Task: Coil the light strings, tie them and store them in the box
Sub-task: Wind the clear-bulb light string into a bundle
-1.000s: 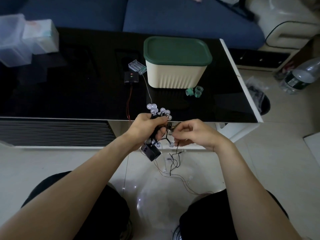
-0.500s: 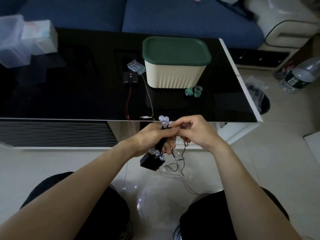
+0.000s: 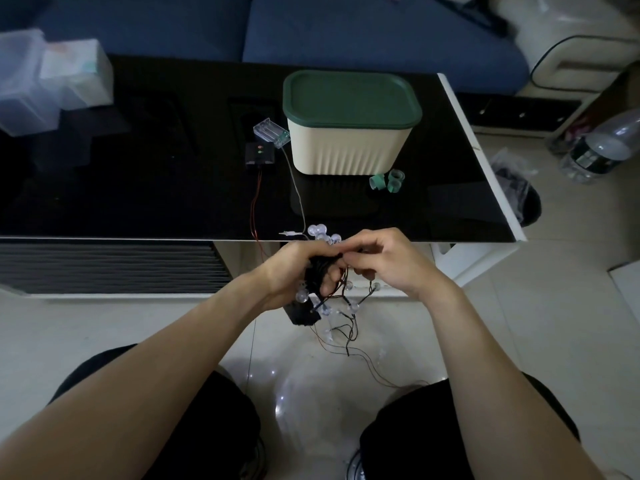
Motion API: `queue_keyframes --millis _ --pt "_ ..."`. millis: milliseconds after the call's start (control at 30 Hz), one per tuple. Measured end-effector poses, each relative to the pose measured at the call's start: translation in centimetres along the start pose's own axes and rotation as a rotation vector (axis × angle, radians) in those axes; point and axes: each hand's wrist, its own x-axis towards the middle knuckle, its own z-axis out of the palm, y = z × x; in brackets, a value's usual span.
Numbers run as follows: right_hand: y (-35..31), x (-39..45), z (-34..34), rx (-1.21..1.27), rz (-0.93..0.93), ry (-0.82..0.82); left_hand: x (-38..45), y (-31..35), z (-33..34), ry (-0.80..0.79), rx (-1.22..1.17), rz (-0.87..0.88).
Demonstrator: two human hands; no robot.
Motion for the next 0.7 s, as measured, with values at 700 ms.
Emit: queue_keyframes --millis 700 --pt "-0.1 0.2 -0.2 -0.124 0.052 0.187 -0.1 2.3 -2.6 0.304 -0.597 0.193"
